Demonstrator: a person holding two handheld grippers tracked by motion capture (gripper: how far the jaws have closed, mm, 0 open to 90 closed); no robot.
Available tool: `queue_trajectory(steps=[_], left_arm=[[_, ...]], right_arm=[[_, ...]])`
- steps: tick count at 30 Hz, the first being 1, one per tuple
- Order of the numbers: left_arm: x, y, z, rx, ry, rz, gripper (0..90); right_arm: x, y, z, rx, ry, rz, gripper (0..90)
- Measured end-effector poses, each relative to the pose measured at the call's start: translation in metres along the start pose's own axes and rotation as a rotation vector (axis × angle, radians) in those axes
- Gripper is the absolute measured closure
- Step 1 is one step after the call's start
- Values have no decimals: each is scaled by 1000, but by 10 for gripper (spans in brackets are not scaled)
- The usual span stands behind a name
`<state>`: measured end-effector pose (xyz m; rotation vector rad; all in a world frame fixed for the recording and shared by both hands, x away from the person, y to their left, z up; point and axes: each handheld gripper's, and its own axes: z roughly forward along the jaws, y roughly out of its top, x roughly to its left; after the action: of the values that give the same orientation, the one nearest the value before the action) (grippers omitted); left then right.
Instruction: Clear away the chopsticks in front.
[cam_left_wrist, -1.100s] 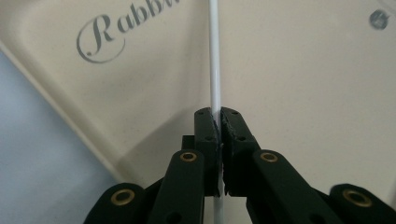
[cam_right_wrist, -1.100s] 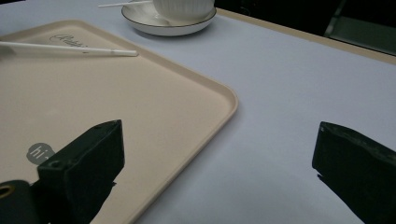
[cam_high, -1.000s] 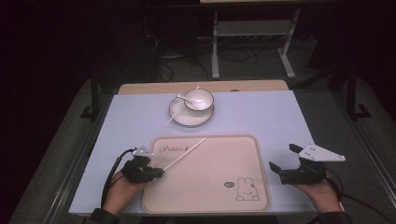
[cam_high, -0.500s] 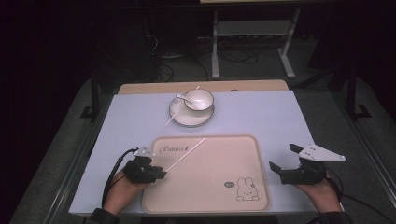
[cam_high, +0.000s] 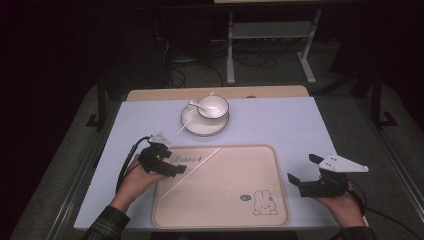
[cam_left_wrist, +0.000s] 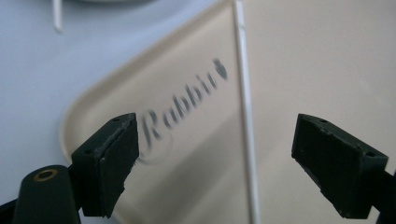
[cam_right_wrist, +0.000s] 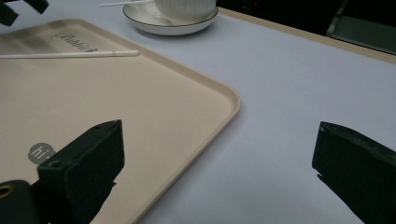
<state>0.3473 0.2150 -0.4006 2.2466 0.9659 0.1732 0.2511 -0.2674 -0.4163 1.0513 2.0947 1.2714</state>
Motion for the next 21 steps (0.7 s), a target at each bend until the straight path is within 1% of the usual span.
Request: queue_trajectory(steps=[5,7,10,15,16,17,18,20,21], left_arm=[[15,26,9,-17,22,26,133],[19,37,12,-27,38,46,133],[26,54,19,-46,42,62,134],[39,80,32,-60,81,72,152],[41,84,35,-61,88,73,169],[44,88,38,-59,104,71,211],[47,91,42,-58,117,74,211],[54,98,51,-45,146,68,264],[56,100,55,-40,153,66,292]], right_arm=[[0,0,0,0,-1,0,15],[0,0,0,-1,0,1,15],[0,0,0,-2,0,3,15],[-1,-1,0,-3,2,5,15],[-1,-1,-1,-3,3,5,15],[-1,-1,-1,-6,4,6,15],[-1,-1,-1,-6,4,6,15],[-2,-1,-1,-6,6,7,15],[-2,-1,-2,-7,6,9,15]])
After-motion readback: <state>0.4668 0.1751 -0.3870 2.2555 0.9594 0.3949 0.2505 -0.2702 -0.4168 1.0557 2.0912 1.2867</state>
